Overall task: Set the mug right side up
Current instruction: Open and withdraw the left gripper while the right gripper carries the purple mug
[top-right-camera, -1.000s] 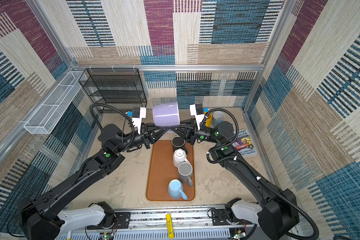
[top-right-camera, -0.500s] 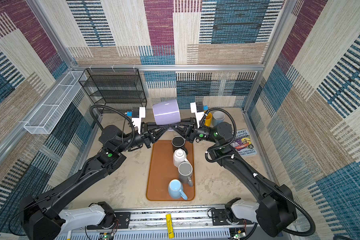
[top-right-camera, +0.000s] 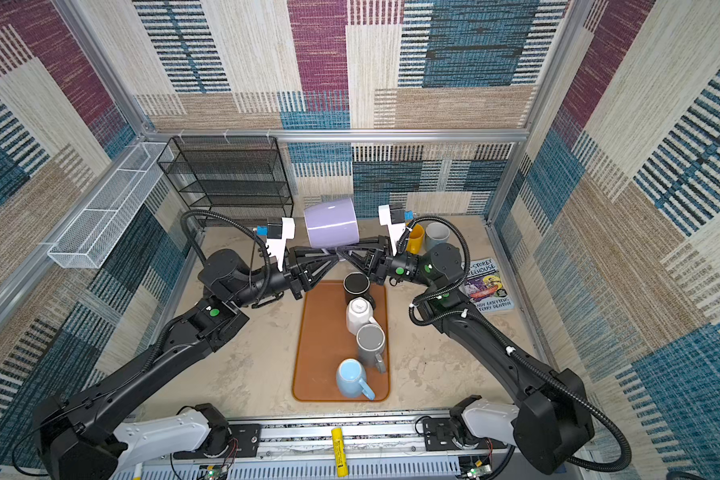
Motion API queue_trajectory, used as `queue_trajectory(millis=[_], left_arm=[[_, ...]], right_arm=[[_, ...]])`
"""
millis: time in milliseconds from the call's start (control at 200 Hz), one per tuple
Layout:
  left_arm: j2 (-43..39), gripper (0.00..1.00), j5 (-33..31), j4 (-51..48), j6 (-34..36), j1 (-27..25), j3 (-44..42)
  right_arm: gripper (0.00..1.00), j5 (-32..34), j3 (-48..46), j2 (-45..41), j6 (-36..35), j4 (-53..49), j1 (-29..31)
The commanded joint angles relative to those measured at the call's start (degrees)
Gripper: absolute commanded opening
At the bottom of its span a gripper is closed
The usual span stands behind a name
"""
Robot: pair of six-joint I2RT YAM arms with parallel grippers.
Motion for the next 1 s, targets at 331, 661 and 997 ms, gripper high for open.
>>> queue_trajectory(millis=[331,661,997], left_arm=[[-0.93,0.54,-4.06,-6.64,3.77,0.02,0.90],[-3.55,0.54,-9.38,-16.79,7.50,0.10,1.01],[-7.08,0.54,-13.23,-22.72,10.36,0.16,0.57]], right_arm=[[0.00,4.55,1.00,-1.71,-2.46,-0.94,-0.03],[0.00,9.35,3.81,-1.51,-8.51,-9.75,-0.02],[0.00,20.69,9.40,-0.68,-18.65,-24.58,-0.13]])
